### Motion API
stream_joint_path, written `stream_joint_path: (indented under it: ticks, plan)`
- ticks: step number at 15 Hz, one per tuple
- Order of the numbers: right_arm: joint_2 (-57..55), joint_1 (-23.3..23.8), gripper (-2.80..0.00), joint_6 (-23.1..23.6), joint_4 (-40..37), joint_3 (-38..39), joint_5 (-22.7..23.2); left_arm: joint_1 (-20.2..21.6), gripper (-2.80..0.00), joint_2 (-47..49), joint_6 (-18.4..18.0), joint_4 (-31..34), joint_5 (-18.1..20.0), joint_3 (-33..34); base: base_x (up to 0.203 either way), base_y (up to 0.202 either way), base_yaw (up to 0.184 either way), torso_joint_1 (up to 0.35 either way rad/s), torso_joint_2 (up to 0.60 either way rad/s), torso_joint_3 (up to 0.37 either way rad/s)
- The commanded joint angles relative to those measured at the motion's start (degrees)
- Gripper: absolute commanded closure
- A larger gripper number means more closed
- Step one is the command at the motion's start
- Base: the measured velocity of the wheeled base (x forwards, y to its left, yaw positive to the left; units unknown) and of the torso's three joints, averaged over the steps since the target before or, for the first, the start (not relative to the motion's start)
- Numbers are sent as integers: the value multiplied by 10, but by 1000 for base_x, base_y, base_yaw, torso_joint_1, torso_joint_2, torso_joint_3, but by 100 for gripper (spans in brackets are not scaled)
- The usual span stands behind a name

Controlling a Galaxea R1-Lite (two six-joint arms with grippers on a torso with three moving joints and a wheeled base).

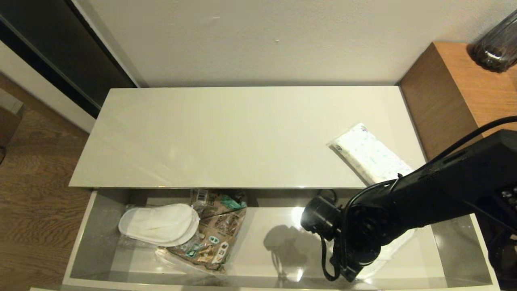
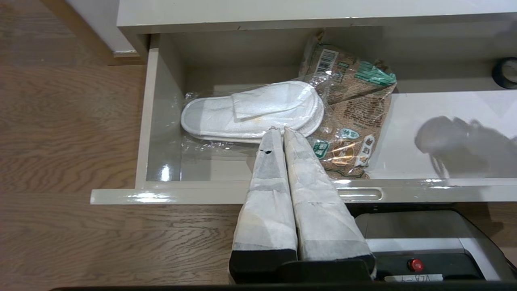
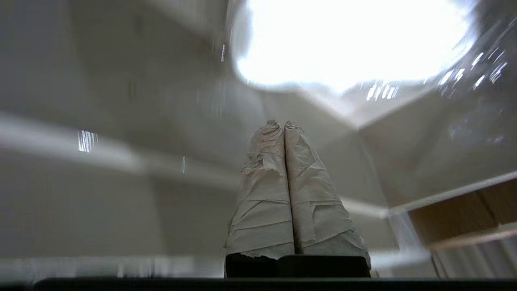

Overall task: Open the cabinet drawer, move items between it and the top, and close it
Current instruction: Close the drawer

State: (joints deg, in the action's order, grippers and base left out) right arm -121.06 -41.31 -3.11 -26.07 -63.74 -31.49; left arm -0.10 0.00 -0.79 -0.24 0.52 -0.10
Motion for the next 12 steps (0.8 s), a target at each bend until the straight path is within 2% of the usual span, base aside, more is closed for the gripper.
stream_joint_path:
  ticks: [1, 5, 8, 12]
  plan:
    - [-26, 0, 0, 25, 75, -2, -17, 0, 0, 0, 0, 0, 0, 0, 0, 0, 0, 0, 0, 0]
    - [-52, -1, 0, 105, 201, 17, -29, 0, 0, 0, 0, 0, 0, 0, 0, 0, 0, 0, 0, 0]
    - [-83, 3, 0, 182, 308, 68, -73, 0, 0, 0, 0, 0, 0, 0, 0, 0, 0, 0, 0, 0]
    - [-136, 17, 0, 252, 393, 70, -93, 0, 0, 1, 0, 0, 0, 0, 0, 0, 0, 0, 0, 0]
